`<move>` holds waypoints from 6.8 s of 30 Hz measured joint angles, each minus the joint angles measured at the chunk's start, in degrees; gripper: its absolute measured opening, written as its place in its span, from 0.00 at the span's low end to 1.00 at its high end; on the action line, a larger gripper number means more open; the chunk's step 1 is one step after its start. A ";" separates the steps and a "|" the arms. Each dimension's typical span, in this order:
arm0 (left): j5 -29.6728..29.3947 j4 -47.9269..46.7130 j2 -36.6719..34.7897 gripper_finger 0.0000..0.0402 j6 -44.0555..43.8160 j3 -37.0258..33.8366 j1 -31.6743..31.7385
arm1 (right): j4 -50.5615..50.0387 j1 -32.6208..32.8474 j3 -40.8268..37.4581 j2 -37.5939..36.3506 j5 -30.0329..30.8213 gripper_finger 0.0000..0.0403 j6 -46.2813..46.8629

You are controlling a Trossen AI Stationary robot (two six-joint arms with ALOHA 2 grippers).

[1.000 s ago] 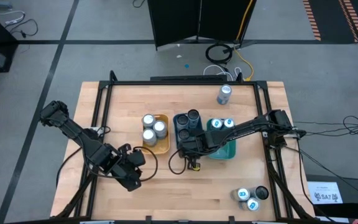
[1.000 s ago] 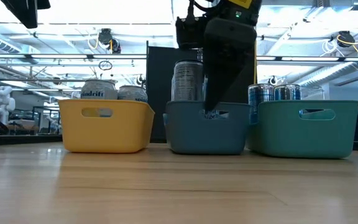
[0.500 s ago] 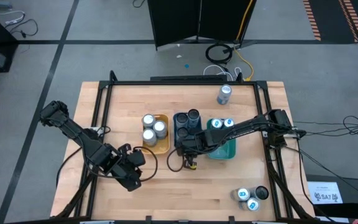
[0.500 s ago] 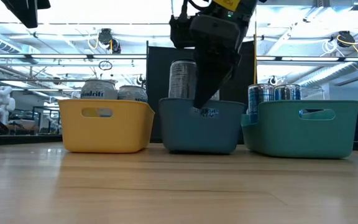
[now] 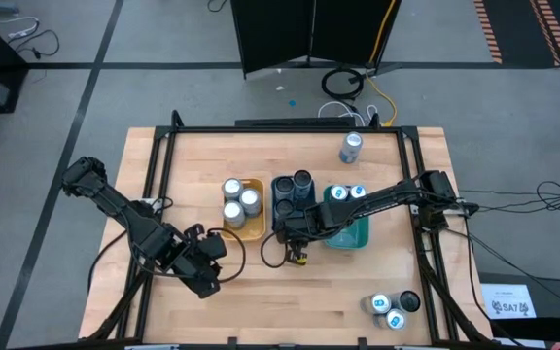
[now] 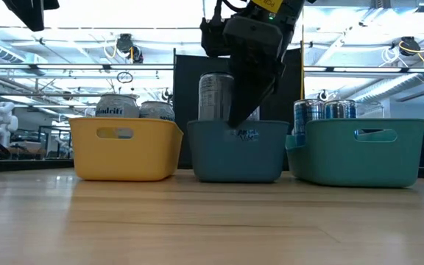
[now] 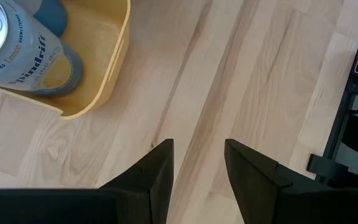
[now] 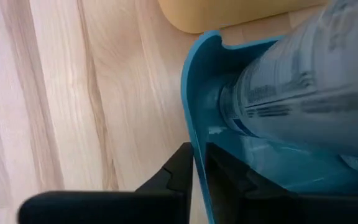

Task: Sort soda cans
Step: Adjust the blue bin, then put the blue-white soda can into the yellow bin

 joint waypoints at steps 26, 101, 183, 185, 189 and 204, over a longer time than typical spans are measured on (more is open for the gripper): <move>-3.39 -5.19 -1.61 0.38 6.44 0.00 7.34 | -29.81 5.49 12.15 -7.20 2.87 0.26 15.98; -1.19 -2.44 -10.31 0.38 17.44 0.02 18.65 | -42.21 14.10 11.34 -9.81 17.37 0.95 69.94; -8.20 -7.44 -17.34 0.38 2.02 0.04 35.78 | -6.53 -52.82 -13.34 -19.02 3.38 0.69 2.67; -8.17 -8.52 -17.34 0.38 2.01 0.04 35.78 | -7.13 -51.58 -11.61 -21.93 3.27 0.69 2.72; -7.42 -10.15 -17.34 0.38 2.10 0.02 35.77 | -5.51 -47.52 -7.37 -28.64 0.52 0.69 2.98; -8.96 -14.03 -22.76 0.38 9.30 0.00 35.76 | 21.97 -10.55 -5.18 -35.39 6.17 0.70 8.26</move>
